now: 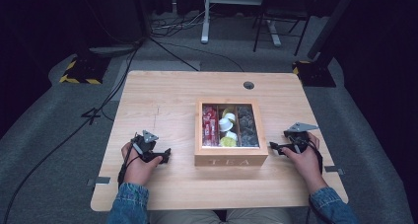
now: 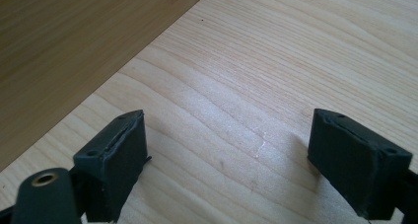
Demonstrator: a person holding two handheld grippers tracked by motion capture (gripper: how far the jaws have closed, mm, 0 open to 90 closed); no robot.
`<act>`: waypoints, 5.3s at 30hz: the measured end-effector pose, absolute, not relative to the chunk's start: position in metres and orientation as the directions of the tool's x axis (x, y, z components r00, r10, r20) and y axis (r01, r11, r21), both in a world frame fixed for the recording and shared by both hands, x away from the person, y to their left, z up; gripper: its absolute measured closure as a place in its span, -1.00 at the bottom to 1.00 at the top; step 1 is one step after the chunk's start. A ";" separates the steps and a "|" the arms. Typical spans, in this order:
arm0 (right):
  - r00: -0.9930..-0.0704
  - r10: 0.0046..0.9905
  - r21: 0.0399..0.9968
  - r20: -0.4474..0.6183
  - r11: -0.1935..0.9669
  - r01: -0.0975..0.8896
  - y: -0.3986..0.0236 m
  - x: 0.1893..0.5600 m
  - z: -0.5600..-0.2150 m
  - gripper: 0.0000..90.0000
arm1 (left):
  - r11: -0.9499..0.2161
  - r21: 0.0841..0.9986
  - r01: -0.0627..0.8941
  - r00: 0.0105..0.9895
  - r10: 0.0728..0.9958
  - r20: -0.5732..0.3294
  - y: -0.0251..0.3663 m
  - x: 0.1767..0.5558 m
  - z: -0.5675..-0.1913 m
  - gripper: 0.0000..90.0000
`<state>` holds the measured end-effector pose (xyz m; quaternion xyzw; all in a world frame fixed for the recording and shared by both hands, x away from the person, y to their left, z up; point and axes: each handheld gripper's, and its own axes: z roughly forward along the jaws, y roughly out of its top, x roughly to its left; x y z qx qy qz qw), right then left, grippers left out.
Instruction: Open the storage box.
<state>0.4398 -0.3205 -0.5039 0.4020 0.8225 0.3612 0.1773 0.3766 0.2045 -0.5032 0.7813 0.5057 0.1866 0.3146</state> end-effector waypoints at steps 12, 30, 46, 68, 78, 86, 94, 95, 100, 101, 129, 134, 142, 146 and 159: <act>-0.614 0.789 0.737 -0.001 0.415 0.533 -0.321 0.440 -0.504 -0.66 | -0.293 0.675 0.677 0.426 0.904 -0.034 0.203 0.368 -0.480 -0.51; -0.614 0.789 0.737 0.000 0.415 0.533 -0.321 0.440 -0.504 -0.66 | -0.340 0.699 0.629 0.505 0.862 -0.035 0.179 0.347 -0.432 -0.45; -0.614 0.789 0.737 -0.001 0.415 0.533 -0.321 0.440 -0.504 -0.66 | -0.411 0.719 0.560 0.628 0.777 -0.045 0.143 0.332 -0.411 -0.45; -0.623 0.782 0.736 -0.002 0.423 0.528 -0.320 0.439 -0.504 -0.66 | -0.475 0.696 0.538 0.712 0.698 -0.074 0.108 0.336 -0.440 0.08; -0.631 0.776 0.737 -0.003 0.428 0.523 -0.320 0.439 -0.504 -0.65 | -0.501 0.690 0.523 0.718 0.695 -0.041 0.109 0.335 -0.437 0.33; -0.662 0.749 0.704 -0.010 0.475 0.527 -0.321 0.432 -0.492 -0.47 | -0.523 0.686 0.506 0.726 0.688 -0.011 0.107 0.335 -0.435 0.37; -0.708 0.706 0.670 -0.017 0.534 0.516 -0.315 0.412 -0.456 -0.49 | -0.519 0.688 0.507 0.724 0.689 -0.014 0.107 0.335 -0.435 0.37; -0.736 0.677 0.678 -0.021 0.551 0.487 -0.309 0.403 -0.443 -0.43 | -0.518 0.688 0.508 0.724 0.690 -0.015 0.107 0.335 -0.435 0.37; -0.775 0.632 0.687 -0.021 0.572 0.448 -0.300 0.391 -0.423 -0.45 | -0.518 0.686 0.510 0.725 0.689 -0.019 0.107 0.335 -0.434 0.37; -0.782 0.622 0.681 -0.031 0.586 0.439 -0.298 0.388 -0.419 -0.49 | -0.516 0.688 0.511 0.724 0.689 -0.021 0.107 0.335 -0.434 0.37; -0.835 0.526 0.741 -0.164 0.625 0.248 -0.251 0.373 -0.425 -0.52 | -0.467 0.734 0.493 0.715 0.699 -0.035 0.108 0.335 -0.431 0.40; -0.834 0.515 0.759 -0.197 0.619 0.202 -0.251 0.372 -0.422 -0.51 | -0.447 0.751 0.486 0.712 0.701 -0.043 0.109 0.335 -0.430 0.40; -0.834 0.504 0.779 -0.224 0.607 0.158 -0.252 0.370 -0.417 -0.46 | -0.413 0.774 0.480 0.705 0.707 -0.060 0.109 0.337 -0.427 0.32; -0.834 0.503 0.781 -0.225 0.606 0.154 -0.253 0.370 -0.414 -0.44 | -0.410 0.781 0.471 0.706 0.706 -0.055 0.110 0.338 -0.425 0.30; -0.836 0.499 0.807 -0.228 0.577 0.125 -0.256 0.371 -0.403 -0.38 | -0.353 0.807 0.473 0.661 0.748 -0.060 0.121 0.335 -0.420 0.07</act>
